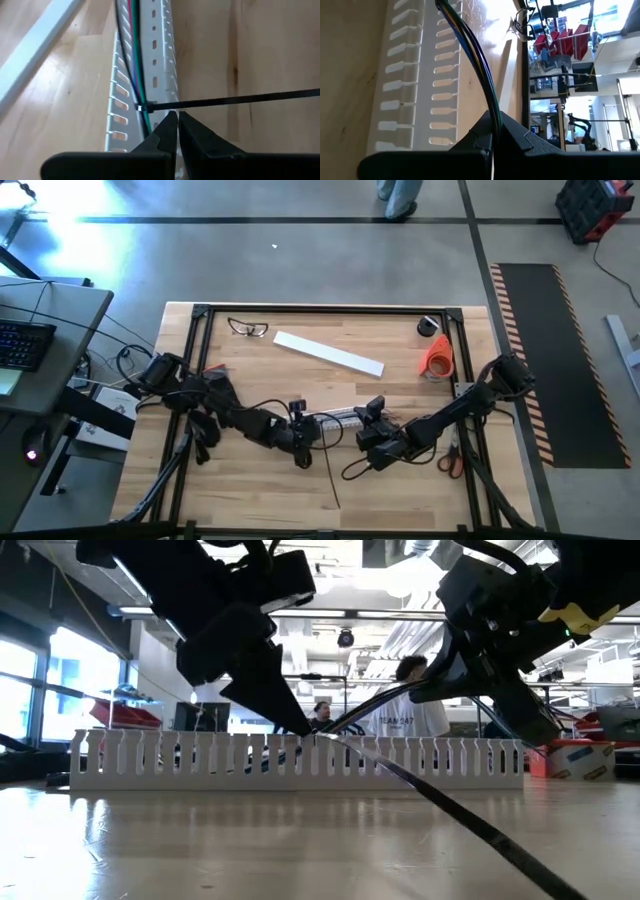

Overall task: Ziptie cables
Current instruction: Put the ziptied cables into the the white cable duct

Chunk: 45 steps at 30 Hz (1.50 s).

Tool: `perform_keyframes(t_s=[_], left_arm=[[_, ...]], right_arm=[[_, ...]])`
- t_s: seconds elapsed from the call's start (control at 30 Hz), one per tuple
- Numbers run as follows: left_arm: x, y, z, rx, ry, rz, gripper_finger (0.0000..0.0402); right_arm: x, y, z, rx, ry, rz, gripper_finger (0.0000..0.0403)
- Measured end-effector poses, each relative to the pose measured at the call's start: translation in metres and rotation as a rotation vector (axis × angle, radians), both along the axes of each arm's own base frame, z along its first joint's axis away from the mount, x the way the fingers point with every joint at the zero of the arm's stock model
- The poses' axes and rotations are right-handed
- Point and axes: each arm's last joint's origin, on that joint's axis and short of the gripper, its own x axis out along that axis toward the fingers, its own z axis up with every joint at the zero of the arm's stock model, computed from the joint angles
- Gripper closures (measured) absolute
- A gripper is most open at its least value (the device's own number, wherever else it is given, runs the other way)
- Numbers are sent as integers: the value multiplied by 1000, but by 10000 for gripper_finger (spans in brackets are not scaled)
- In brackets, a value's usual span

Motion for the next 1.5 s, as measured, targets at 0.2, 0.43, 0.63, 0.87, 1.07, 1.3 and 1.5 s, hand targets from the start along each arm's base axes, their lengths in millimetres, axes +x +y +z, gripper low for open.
perform_keyframes(t_s=[0.2, 0.43, 0.63, 0.87, 1.07, 1.3, 1.5], left_arm=[[0, 1, 12, -19, -36, -5, 401], [8, 8, 1, -56, -16, -35, 401], [10, 13, -2, -41, -8, -22, 401], [10, 14, -3, -18, -5, -10, 401], [10, 16, -10, -42, 11, 23, 401], [9, 12, -10, -112, 18, 30, 401], [12, 2, 3, -110, 49, 6, 401]], right_arm=[[0, 0, 0, 2, 1, 1, 403], [0, 0, 0, 13, 4, 8, 403], [0, 0, -1, 17, 8, 11, 403], [0, 1, -1, 23, 12, 16, 403], [0, 1, -1, 40, 21, 27, 403], [3, -4, -2, 69, 35, 27, 403], [6, -10, -2, 79, 38, 10, 403]])
